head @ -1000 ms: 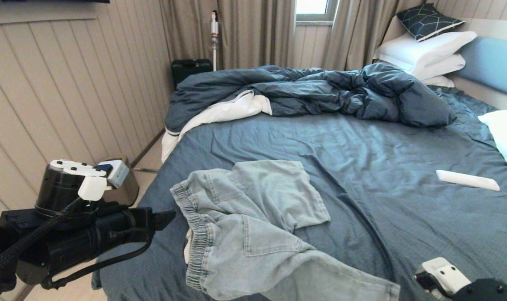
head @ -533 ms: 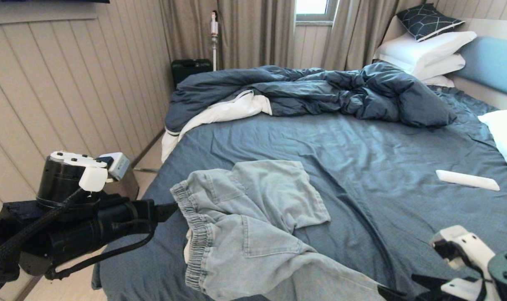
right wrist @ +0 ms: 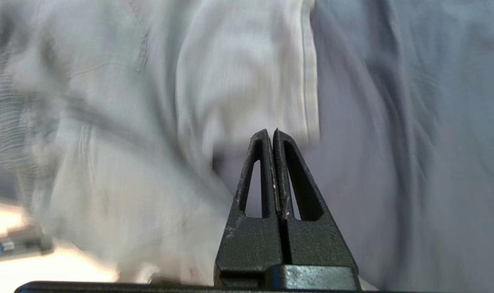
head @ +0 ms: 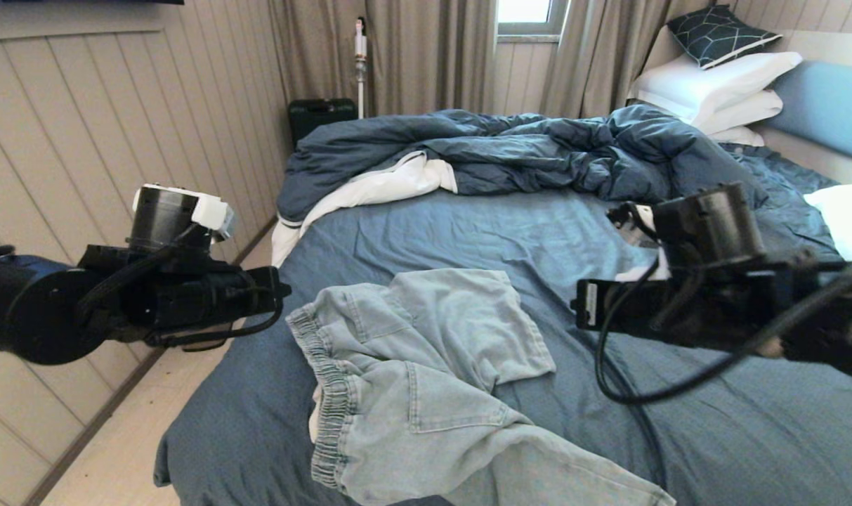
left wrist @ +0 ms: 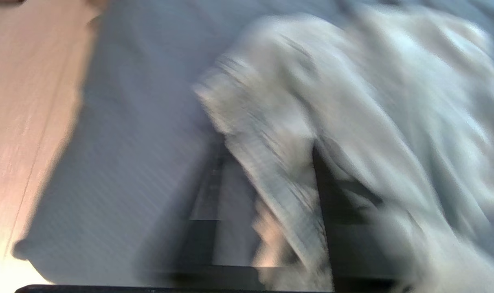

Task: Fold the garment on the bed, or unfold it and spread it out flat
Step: Unford the blue shorts

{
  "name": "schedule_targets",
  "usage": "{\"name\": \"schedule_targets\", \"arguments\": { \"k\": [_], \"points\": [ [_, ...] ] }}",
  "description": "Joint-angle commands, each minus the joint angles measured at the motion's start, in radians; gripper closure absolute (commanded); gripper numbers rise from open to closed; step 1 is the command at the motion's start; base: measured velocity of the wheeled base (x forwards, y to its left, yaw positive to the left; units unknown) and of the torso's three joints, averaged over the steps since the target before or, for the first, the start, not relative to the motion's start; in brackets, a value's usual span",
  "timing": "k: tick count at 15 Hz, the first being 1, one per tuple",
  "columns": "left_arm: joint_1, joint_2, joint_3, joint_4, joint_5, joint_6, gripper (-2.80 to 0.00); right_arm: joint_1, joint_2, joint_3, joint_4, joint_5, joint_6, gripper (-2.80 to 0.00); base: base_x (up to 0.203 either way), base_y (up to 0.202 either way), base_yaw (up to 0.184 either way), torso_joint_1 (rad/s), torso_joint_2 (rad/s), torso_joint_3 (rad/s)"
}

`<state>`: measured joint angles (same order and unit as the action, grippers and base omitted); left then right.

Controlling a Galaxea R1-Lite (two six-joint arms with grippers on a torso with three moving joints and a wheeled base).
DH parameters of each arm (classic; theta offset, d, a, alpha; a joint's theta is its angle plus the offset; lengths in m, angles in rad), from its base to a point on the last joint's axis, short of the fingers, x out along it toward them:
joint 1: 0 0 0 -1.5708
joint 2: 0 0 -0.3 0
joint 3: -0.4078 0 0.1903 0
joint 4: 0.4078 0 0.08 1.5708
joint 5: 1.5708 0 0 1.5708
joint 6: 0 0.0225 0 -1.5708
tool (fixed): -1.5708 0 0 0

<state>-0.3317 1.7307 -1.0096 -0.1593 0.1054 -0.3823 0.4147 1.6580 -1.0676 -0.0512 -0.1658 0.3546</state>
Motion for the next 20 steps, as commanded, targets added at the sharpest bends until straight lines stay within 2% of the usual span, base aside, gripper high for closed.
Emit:
{"name": "schedule_targets", "arguments": {
  "k": [1,3,5,9,10,11,12,15,20],
  "points": [
    [0.090,0.143,-0.065,0.004,-0.025,-0.004,0.00,-0.048,0.276,-0.190,0.006,0.011,0.009,0.00,0.000,0.000,0.000,0.000,0.00,0.000],
    [0.163,0.215,-0.081,0.003,-0.076,-0.001,0.00,-0.083,0.408,-0.362,0.044,0.024,0.037,0.00,0.000,0.000,0.000,0.000,0.00,0.000],
    [0.194,0.270,-0.086,-0.012,-0.103,0.004,0.00,-0.107,0.492,-0.455,0.073,0.030,0.066,0.00,0.000,0.000,0.000,0.000,0.00,0.000],
    [0.186,0.368,-0.130,-0.060,-0.127,0.026,0.00,-0.125,0.617,-0.570,0.084,0.031,0.073,0.00,0.000,0.000,0.000,0.000,0.00,0.000],
    [0.179,0.379,-0.156,-0.063,-0.169,0.026,0.00,-0.131,0.640,-0.604,0.087,0.031,0.075,0.00,0.000,0.000,0.000,0.000,0.00,0.000],
    [0.175,0.380,-0.168,-0.064,-0.213,0.024,0.00,-0.136,0.650,-0.627,0.088,0.031,0.075,-2.80,0.000,0.000,0.000,0.000,0.00,0.000],
    [0.164,0.379,-0.175,-0.065,-0.245,0.021,-2.80,-0.139,0.656,-0.646,0.089,0.031,0.074,-2.80,0.000,0.000,0.000,0.000,0.00,0.000],
    [0.139,0.371,-0.172,-0.065,-0.339,0.012,-2.80,-0.145,0.655,-0.670,0.099,0.035,0.072,-2.80,0.000,0.000,0.000,0.000,0.00,0.000],
    [0.126,0.421,-0.175,-0.067,-0.368,0.005,-2.80,-0.143,0.664,-0.687,0.099,0.037,0.067,-2.80,0.000,0.000,0.000,0.000,0.00,0.000]
  ]
}}
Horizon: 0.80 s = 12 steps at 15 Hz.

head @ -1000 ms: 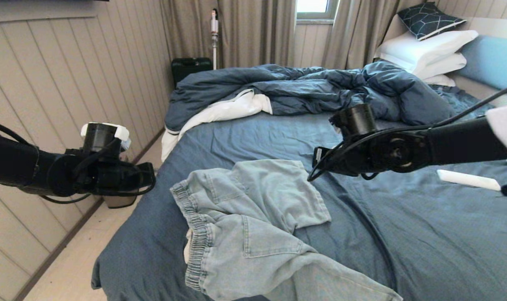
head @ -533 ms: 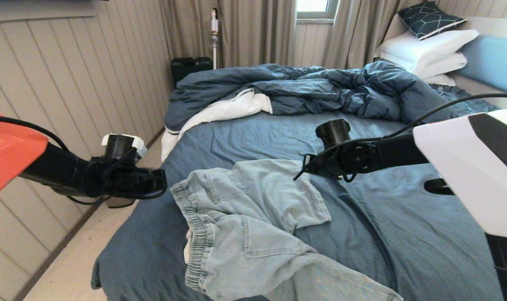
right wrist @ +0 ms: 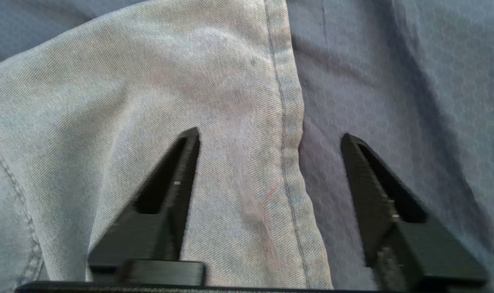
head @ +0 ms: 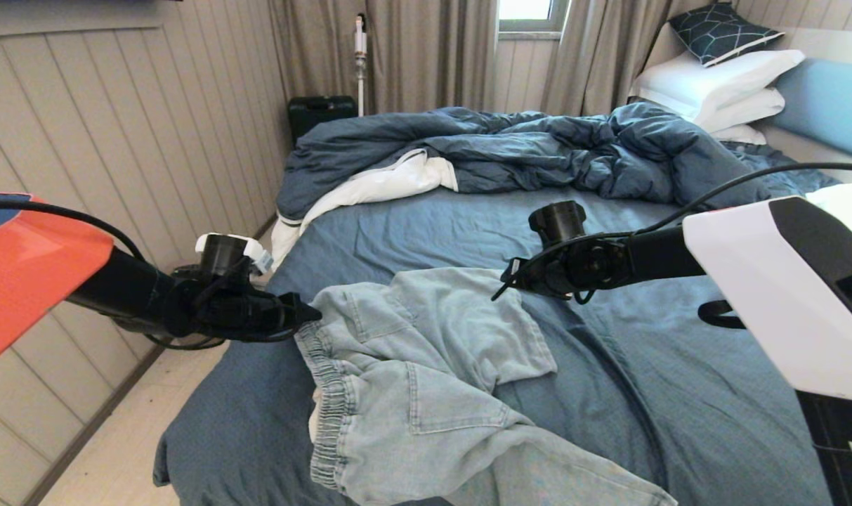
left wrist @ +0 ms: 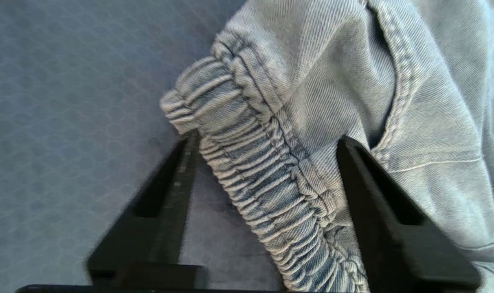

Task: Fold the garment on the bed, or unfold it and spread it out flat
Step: Unford the blue shorts

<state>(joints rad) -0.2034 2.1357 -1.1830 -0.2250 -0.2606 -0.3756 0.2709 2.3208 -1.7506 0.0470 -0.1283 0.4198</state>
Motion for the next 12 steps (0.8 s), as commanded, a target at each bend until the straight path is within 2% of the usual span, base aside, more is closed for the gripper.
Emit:
{"name": "schedule_targets", "arguments": {
  "k": [1,12],
  "points": [
    [-0.001,0.018,0.000,-0.006,-0.001,-0.002,-2.80,0.001,0.002,-0.003,0.001,-0.001,0.002,-2.80,0.000,0.000,0.000,0.000,0.00,0.000],
    [0.002,0.038,0.008,-0.036,0.011,0.011,-2.80,0.002,0.022,-0.004,-0.001,-0.001,0.004,-2.80,0.000,0.000,0.000,0.000,0.00,0.000]
  ]
}}
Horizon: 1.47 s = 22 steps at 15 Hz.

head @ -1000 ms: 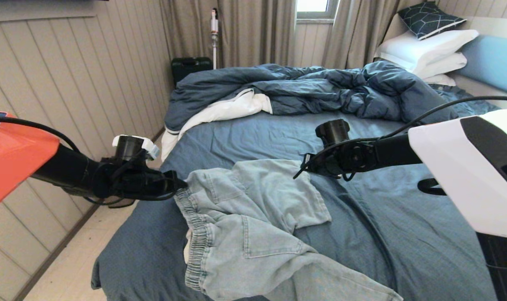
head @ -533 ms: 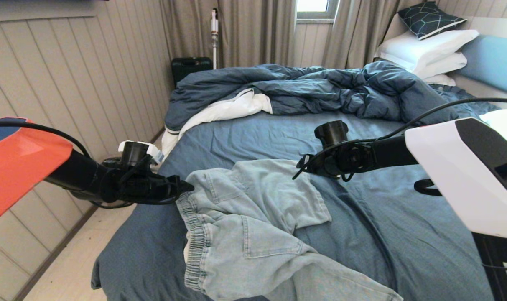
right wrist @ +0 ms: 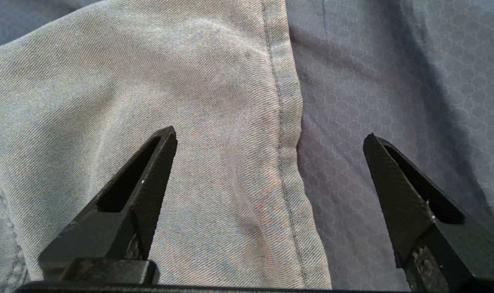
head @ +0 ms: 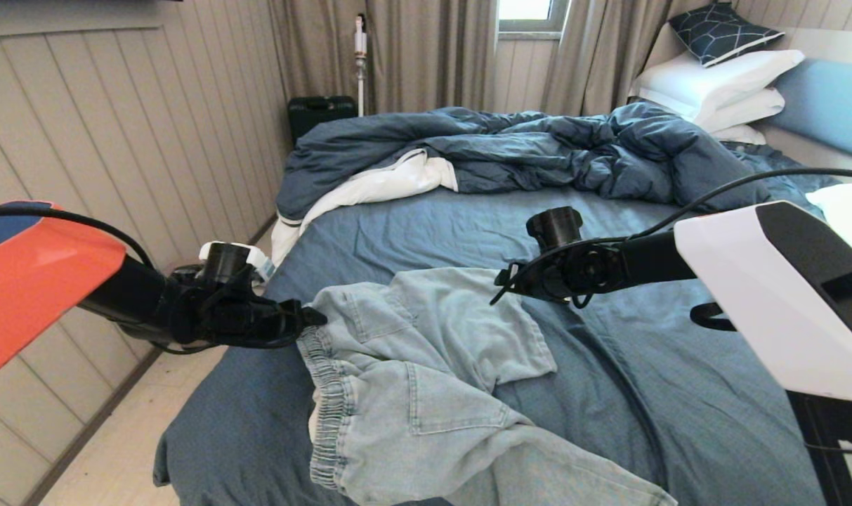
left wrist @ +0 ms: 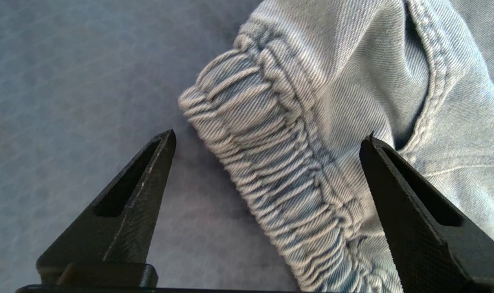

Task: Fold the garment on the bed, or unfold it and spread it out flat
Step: Unford the blue shorts

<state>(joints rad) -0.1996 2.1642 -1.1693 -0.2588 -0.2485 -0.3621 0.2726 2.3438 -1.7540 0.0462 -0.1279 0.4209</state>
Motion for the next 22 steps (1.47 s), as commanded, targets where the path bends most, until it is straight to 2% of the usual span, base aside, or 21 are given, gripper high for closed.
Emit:
{"name": "schedule_targets", "arguments": {
  "k": [1,3,4,14,18,22],
  "points": [
    [-0.005,0.018,-0.016,-0.001,-0.005,-0.004,-2.80,0.000,0.001,0.001,0.000,-0.001,0.003,-2.80,0.000,0.000,0.000,0.000,0.00,0.000],
    [-0.017,0.060,-0.058,-0.002,-0.010,-0.010,-2.80,0.000,0.009,0.000,-0.001,-0.001,0.002,-2.80,0.000,0.000,0.000,0.000,0.00,0.000],
    [-0.021,0.074,-0.074,-0.002,-0.012,-0.015,0.00,0.000,0.013,-0.001,-0.002,-0.001,0.001,-2.80,0.000,0.000,0.000,0.000,0.00,0.000],
    [-0.034,0.068,-0.178,-0.060,0.004,-0.008,0.00,0.002,0.029,-0.005,-0.005,-0.001,0.006,-2.80,0.000,0.000,0.000,0.000,0.00,0.000],
    [-0.032,0.070,-0.286,-0.041,0.045,-0.001,0.00,0.002,0.039,-0.009,-0.005,-0.001,0.009,-2.80,0.000,0.000,0.000,0.000,0.00,0.000],
    [0.006,0.072,-0.388,0.047,0.054,0.002,0.00,0.002,0.060,-0.022,-0.005,-0.001,0.013,-2.80,0.000,0.000,0.000,0.000,0.00,0.000]
  ]
}}
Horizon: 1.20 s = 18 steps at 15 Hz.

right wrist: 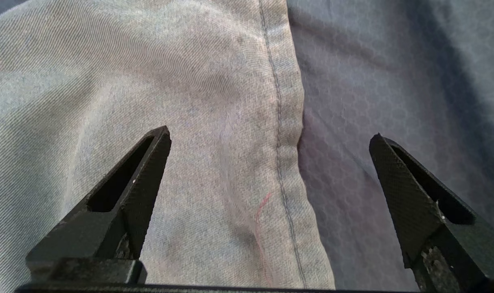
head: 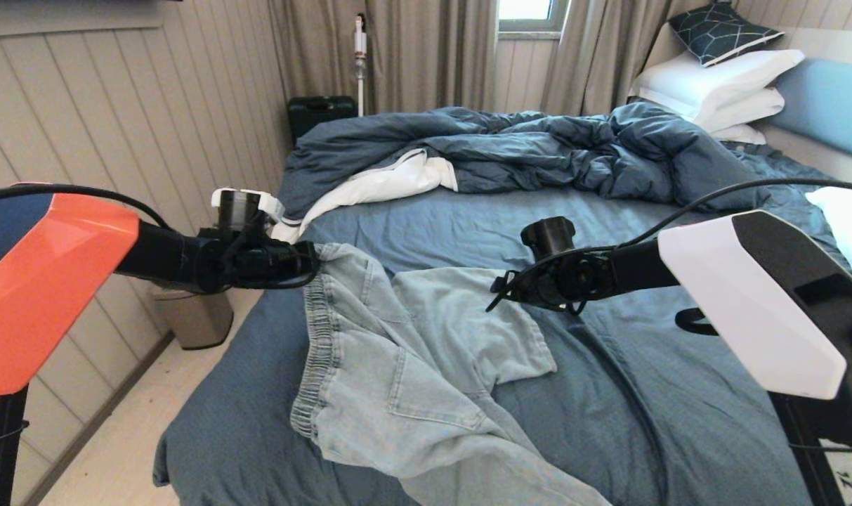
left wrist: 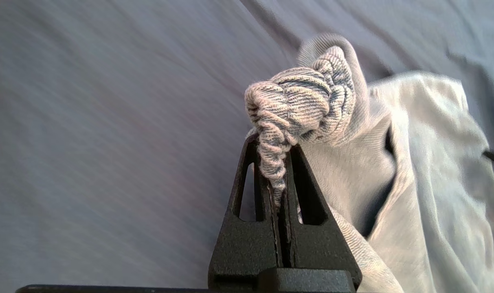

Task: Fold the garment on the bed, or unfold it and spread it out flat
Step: Unford the blue shorts

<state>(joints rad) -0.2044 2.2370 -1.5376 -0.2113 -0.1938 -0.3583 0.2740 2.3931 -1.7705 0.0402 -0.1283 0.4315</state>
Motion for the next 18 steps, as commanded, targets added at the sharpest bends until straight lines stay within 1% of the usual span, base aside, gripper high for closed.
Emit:
{"name": "schedule_targets", "arguments": {
  "k": [1,4,7,8,10,13,15,17,18],
  "points": [
    [0.020,0.002,-0.013,-0.001,-0.001,-0.001,0.00,0.001,0.020,-0.011,0.002,-0.003,0.003,-2.80,0.000,0.000,0.000,0.000,0.00,0.000],
    [0.033,0.006,0.006,-0.002,-0.001,0.017,0.00,0.010,0.048,-0.026,0.003,-0.008,0.018,-2.80,0.000,0.000,0.000,0.000,0.00,0.000],
    [0.035,0.007,0.019,-0.007,-0.001,0.019,0.00,0.028,0.090,-0.068,0.006,-0.019,0.026,-2.80,0.000,0.000,0.000,0.000,0.00,0.000],
    [0.038,0.009,0.023,-0.009,-0.001,0.019,0.00,0.034,0.093,-0.086,0.007,-0.026,0.029,0.00,0.000,0.000,0.000,0.000,0.00,0.000],
    [0.045,0.007,0.027,-0.008,-0.001,0.028,0.00,0.051,0.107,-0.127,0.008,-0.043,0.033,0.00,0.000,0.000,0.000,0.000,0.00,0.000],
    [0.060,0.004,0.037,-0.008,-0.001,0.035,0.00,0.086,0.133,-0.152,0.010,-0.053,0.018,0.00,0.000,0.000,0.000,0.000,0.00,0.000],
    [0.062,0.010,0.052,-0.011,-0.001,0.043,0.00,0.088,0.141,-0.182,0.035,-0.054,-0.002,0.00,0.000,0.000,0.000,0.000,0.00,0.000],
    [0.062,0.013,0.057,-0.011,-0.001,0.042,0.00,0.080,0.144,-0.185,0.038,-0.073,-0.013,0.00,0.000,0.000,0.000,0.000,0.00,0.000],
    [0.062,0.026,0.058,-0.030,0.002,0.042,0.00,0.075,0.144,-0.187,0.035,-0.103,-0.026,0.00,0.000,0.000,0.000,0.000,0.00,0.000]
  ]
}}
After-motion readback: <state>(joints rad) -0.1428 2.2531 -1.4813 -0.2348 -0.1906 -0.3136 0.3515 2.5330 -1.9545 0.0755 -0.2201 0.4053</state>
